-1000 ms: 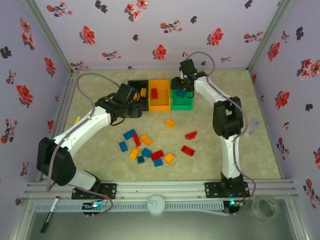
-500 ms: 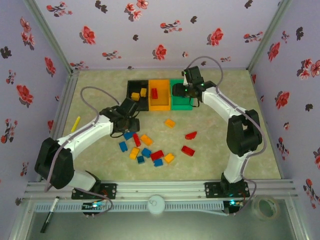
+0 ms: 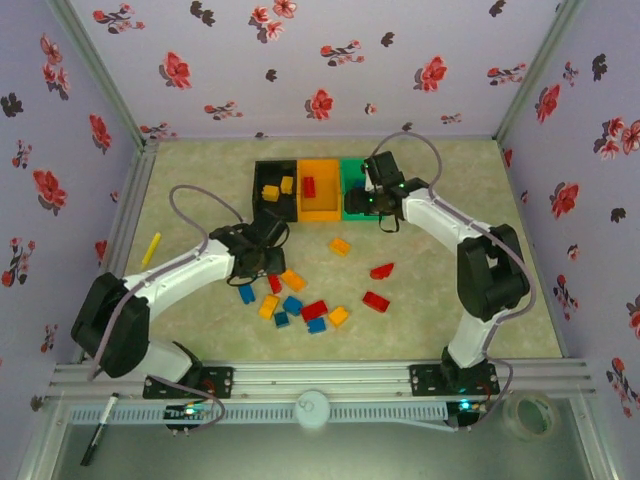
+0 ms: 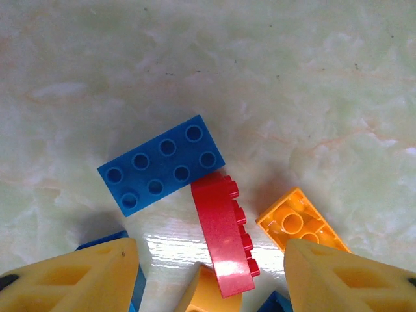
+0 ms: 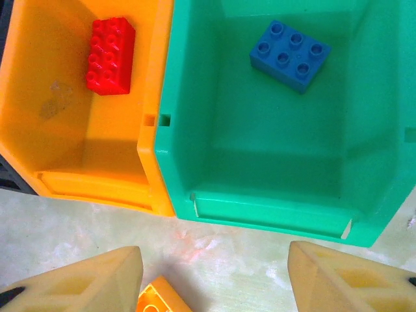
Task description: Sort the legos into containers by color
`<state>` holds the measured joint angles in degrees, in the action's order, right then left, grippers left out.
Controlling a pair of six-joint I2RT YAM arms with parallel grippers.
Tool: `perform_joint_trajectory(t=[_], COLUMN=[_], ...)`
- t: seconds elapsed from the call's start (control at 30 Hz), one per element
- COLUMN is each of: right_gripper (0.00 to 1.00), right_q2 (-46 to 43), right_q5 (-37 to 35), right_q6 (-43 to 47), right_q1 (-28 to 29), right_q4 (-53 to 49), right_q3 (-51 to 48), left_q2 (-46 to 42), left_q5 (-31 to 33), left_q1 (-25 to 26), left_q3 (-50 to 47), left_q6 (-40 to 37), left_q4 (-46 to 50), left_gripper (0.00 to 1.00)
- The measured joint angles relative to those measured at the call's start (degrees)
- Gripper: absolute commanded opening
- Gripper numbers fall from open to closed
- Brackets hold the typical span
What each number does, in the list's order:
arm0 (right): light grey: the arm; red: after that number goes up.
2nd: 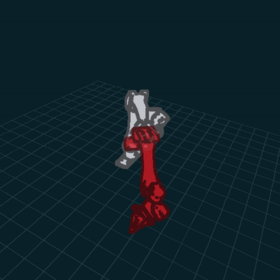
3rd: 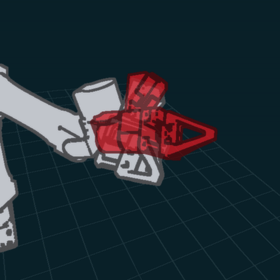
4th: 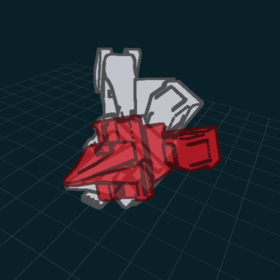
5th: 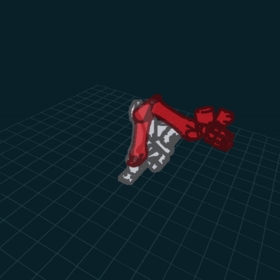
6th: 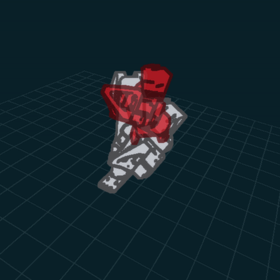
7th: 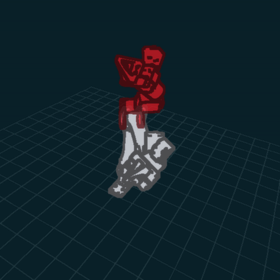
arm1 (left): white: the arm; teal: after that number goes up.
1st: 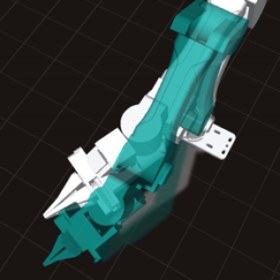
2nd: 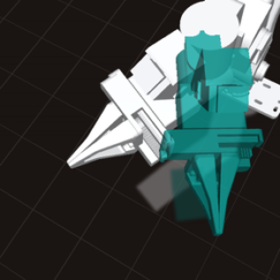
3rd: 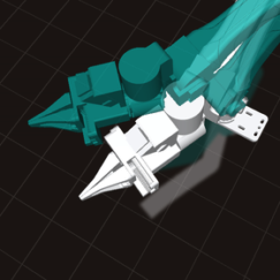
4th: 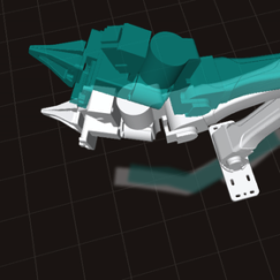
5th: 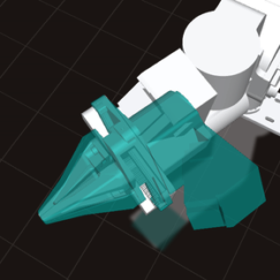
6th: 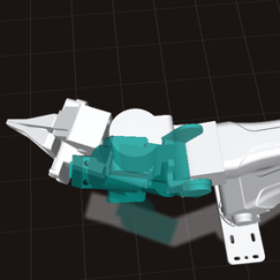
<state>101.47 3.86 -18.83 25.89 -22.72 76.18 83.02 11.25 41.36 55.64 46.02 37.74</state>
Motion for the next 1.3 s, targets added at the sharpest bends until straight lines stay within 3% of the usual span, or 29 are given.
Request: perform_joint_trajectory(t=[0.6, 1.07, 1.3], right_gripper=[0.6, 0.6, 0.6], right_q2=[-1.84, -2.86, -4.87], right_q5=[-0.02, -0.63, -1.07], right_q6=[-0.9, -1.27, -1.27], right_q1=[1.18, 1.18, 1.18], right_q4=[0.63, 0.59, 0.68], right_q3=[-4.28, -6.01, -7.41], left_q2=[7.43, 9.68, 9.68], left_q5=[-1.4, -1.84, -1.81], left_q1=[0.81, 0.96, 1.03], left_q3=[-0.2, -1.38, 0.35], left_q6=[1.29, 1.66, -0.37], left_q4=[-2.16, -4.55, -2.67], left_gripper=[0.49, 0.28, 0.27])
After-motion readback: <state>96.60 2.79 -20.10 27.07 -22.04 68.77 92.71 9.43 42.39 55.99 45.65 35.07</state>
